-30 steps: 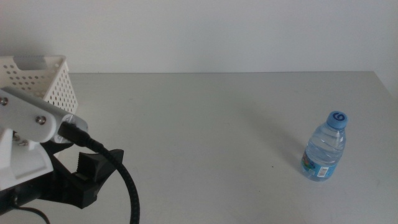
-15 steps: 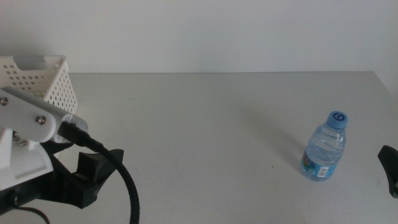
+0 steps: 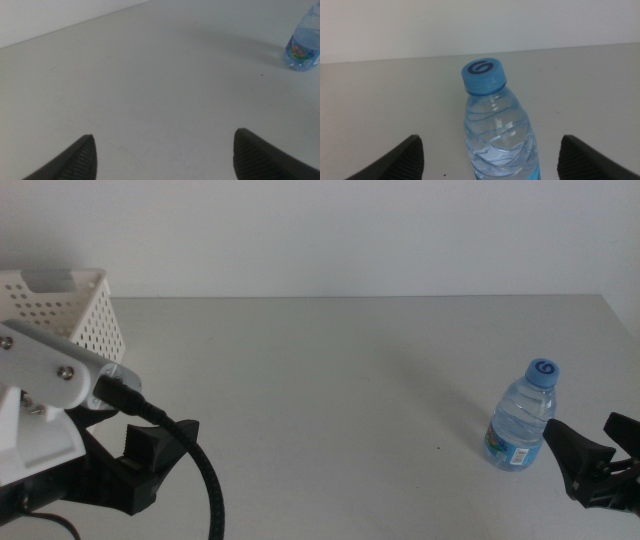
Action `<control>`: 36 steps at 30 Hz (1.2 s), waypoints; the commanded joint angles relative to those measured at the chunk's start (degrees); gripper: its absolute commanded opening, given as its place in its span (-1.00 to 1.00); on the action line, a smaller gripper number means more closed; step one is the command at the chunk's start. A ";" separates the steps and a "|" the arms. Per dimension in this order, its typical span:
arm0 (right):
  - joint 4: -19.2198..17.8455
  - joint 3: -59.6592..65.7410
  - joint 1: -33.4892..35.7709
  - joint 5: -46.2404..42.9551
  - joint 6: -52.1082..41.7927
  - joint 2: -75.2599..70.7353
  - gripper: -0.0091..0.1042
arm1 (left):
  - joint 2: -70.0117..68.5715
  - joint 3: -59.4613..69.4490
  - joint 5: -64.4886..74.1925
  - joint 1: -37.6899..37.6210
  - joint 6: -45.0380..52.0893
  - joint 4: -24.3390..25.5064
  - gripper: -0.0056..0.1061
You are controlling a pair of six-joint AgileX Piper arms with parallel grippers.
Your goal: Use arms to grab the bottles and put them into the dustbin to the left of the table.
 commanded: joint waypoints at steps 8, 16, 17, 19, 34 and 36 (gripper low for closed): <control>-1.58 -1.51 -0.32 -28.79 -14.34 21.50 0.82 | -0.27 -1.52 -3.88 -0.46 -0.50 -0.18 0.78; 0.13 -5.59 -0.32 -36.12 -19.84 38.74 0.82 | -0.27 -1.52 -3.88 -0.46 -0.50 -0.18 0.78; 0.13 -6.09 -0.32 -36.12 -19.84 40.05 0.82 | -0.27 -1.52 -3.88 -0.46 -0.50 -0.18 0.78; 0.20 -7.06 -0.32 -36.12 -19.84 42.01 0.82 | -0.27 -1.52 -3.88 -0.46 -0.50 -0.18 0.78; 1.66 -10.66 -0.32 -36.17 -21.75 43.48 0.82 | -0.27 -1.52 -3.88 -0.46 -0.50 -0.18 0.78; 1.43 -11.33 -0.32 -36.17 -21.57 43.48 0.82 | -0.27 -1.52 -3.88 -0.46 -0.50 -0.18 0.78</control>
